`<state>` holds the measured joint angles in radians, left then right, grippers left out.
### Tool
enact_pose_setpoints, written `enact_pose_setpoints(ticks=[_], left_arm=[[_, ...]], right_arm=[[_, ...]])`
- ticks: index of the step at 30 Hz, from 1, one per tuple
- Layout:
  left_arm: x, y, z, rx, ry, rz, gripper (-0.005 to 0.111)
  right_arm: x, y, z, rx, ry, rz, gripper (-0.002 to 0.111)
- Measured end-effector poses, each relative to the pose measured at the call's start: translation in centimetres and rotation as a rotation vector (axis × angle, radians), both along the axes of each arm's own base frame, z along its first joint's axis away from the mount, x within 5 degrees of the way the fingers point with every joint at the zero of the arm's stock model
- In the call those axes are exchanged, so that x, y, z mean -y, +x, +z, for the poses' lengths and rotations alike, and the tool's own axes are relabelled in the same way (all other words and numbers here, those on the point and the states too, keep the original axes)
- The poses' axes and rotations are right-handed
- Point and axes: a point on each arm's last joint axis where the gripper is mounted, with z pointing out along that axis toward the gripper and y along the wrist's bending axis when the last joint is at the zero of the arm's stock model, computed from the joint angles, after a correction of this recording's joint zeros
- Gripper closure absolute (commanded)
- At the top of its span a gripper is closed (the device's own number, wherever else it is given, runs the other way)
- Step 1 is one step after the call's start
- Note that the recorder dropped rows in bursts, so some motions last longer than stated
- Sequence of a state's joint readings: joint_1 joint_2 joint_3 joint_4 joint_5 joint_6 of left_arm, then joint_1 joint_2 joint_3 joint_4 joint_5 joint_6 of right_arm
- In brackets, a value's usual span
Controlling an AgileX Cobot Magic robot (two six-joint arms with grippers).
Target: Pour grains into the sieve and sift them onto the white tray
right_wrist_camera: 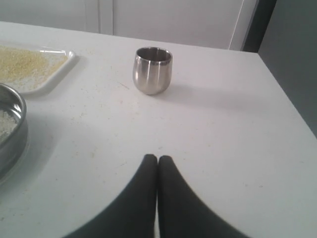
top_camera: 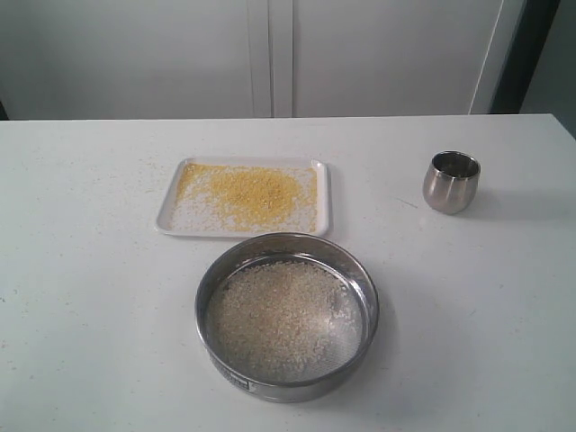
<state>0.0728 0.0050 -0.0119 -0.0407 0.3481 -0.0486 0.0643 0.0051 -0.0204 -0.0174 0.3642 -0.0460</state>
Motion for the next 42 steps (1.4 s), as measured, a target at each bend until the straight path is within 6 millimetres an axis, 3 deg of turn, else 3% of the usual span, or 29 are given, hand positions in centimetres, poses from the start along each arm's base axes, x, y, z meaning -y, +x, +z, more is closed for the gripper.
enact_pose_setpoints(ticks=[42], left_arm=[[0.00,0.00,0.00,0.000,0.002,-0.001,0.107]], right_arm=[[-0.06,0.03,-0.52,-0.017,0.016,0.002,0.108]])
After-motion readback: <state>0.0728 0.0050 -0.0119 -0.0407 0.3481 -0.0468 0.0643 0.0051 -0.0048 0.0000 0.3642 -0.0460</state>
